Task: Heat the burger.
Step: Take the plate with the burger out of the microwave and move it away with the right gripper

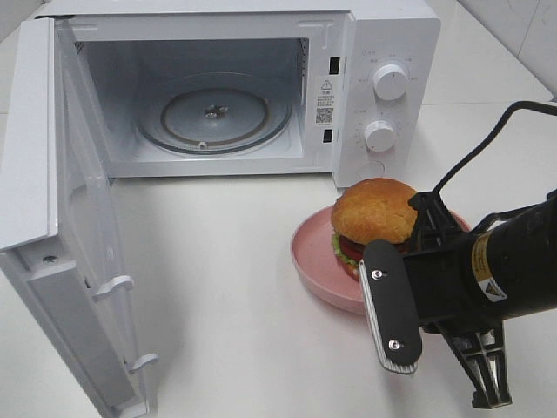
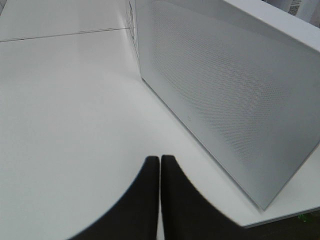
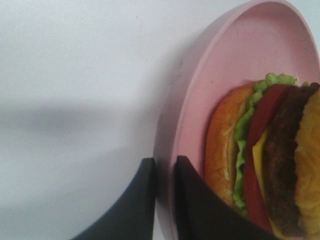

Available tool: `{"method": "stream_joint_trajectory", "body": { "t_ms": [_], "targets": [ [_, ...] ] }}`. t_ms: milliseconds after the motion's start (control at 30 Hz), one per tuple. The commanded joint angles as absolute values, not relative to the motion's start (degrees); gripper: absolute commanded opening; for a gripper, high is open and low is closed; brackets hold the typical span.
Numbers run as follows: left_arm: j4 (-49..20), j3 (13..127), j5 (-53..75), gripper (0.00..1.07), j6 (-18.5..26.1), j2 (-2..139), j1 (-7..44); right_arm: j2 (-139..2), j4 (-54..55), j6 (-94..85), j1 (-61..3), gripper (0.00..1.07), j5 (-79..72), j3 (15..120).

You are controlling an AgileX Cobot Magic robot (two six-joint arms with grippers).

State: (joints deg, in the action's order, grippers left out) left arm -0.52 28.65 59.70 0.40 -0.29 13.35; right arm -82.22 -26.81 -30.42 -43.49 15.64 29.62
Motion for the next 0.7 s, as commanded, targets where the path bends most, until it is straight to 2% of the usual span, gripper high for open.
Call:
{"method": "stream_joint_trajectory", "body": {
  "t_ms": [33,167,533,700],
  "targets": [
    [-0.8,28.5,59.1,0.00,0.6,-1.4,13.3,-81.2,-29.9,-23.8,-43.3,0.00,15.9,30.0],
    [-0.8,28.5,59.1,0.00,0.6,-1.4,13.3,-81.2,-33.8,-15.6,-43.3,0.00,17.9,29.9],
    [-0.8,28.5,59.1,0.00,0.6,-1.4,13.3,-81.2,-50.9,28.1,-43.3,0.00,24.6,26.5],
    [-0.8,28.5,59.1,0.00,0.6,-1.4,13.3,-81.2,-55.7,39.1,-43.1,0.00,28.4,26.5]
  ]
}}
